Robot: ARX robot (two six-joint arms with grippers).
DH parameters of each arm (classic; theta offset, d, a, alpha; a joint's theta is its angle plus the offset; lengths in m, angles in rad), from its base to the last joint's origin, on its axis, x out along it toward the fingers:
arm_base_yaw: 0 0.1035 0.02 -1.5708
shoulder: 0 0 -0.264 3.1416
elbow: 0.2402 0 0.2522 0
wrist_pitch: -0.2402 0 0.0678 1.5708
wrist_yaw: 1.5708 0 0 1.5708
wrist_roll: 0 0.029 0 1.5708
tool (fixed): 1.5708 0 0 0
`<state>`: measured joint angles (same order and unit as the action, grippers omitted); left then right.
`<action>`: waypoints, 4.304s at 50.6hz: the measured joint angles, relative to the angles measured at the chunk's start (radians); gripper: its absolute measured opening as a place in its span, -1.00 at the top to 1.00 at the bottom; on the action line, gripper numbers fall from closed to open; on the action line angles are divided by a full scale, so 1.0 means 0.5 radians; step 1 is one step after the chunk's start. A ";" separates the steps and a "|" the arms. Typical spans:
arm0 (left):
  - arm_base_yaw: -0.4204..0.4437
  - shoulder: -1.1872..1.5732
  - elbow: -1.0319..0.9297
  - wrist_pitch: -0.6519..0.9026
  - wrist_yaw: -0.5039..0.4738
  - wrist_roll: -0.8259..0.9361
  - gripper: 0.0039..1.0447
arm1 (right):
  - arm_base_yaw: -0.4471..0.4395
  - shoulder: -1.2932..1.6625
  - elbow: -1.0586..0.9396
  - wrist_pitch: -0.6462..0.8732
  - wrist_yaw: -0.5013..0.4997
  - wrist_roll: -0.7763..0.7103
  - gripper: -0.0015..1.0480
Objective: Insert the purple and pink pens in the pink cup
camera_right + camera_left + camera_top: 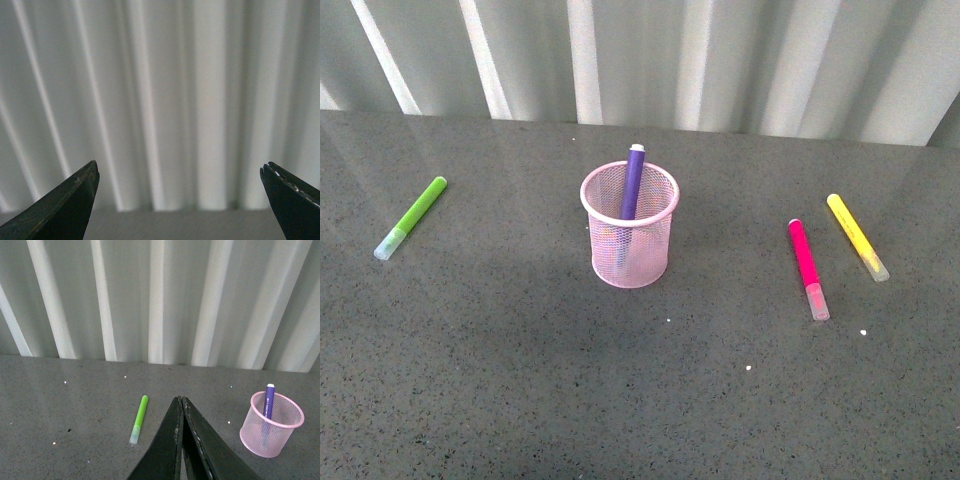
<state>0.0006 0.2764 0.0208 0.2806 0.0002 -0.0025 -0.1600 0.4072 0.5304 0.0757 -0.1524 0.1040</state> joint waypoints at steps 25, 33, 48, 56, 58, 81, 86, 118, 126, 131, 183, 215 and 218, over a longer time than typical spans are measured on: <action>-0.001 -0.475 0.000 -0.539 0.001 0.000 0.93 | 0.190 2.550 1.579 -0.858 0.526 -0.638 -0.87; -0.001 -0.544 0.000 -0.557 0.001 0.000 0.93 | 0.465 2.722 1.527 -1.012 0.393 -0.385 -0.87; 0.000 -0.544 0.000 -0.558 0.001 0.000 0.93 | 0.738 2.902 1.373 -0.906 0.225 0.143 -0.87; -0.001 -0.545 0.000 -0.558 0.000 0.000 0.93 | 0.739 2.987 1.339 -0.856 0.228 0.297 -0.87; -0.001 -0.545 0.000 -0.558 0.001 0.000 0.93 | 0.723 3.017 1.332 -0.836 0.235 0.327 -0.87; -0.001 -0.545 0.000 -0.559 0.001 0.000 0.93 | 0.600 3.357 1.357 -0.733 0.224 0.286 -0.87; -0.001 -0.545 0.000 -0.560 0.001 0.000 0.93 | 0.597 3.471 1.489 -0.763 0.230 0.276 -0.87; -0.001 -0.545 0.000 -0.560 0.001 0.000 0.93 | 0.685 3.790 1.735 -0.756 0.203 0.287 -0.87; -0.001 -0.545 0.000 -0.560 0.001 0.000 0.93 | 0.697 3.822 1.754 -0.736 0.218 0.294 -0.85; 0.000 -0.546 0.000 -0.560 0.001 0.000 0.93 | 0.697 3.834 1.761 -0.725 0.247 0.295 -0.61; -0.001 -0.546 0.000 -0.560 0.001 0.000 0.93 | 0.749 3.346 1.332 0.099 0.180 0.384 0.79; -0.001 -0.545 0.000 -0.560 0.001 -0.002 0.44 | 0.861 2.382 0.675 1.246 -0.304 0.113 0.79; -0.001 -0.546 0.000 -0.560 0.001 -0.002 0.24 | 0.849 2.403 0.638 1.346 -0.367 0.106 0.79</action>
<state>0.0002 0.0036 0.0208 0.0006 0.0006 -0.0036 0.2646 1.6085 0.8494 0.7486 -0.3359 0.1570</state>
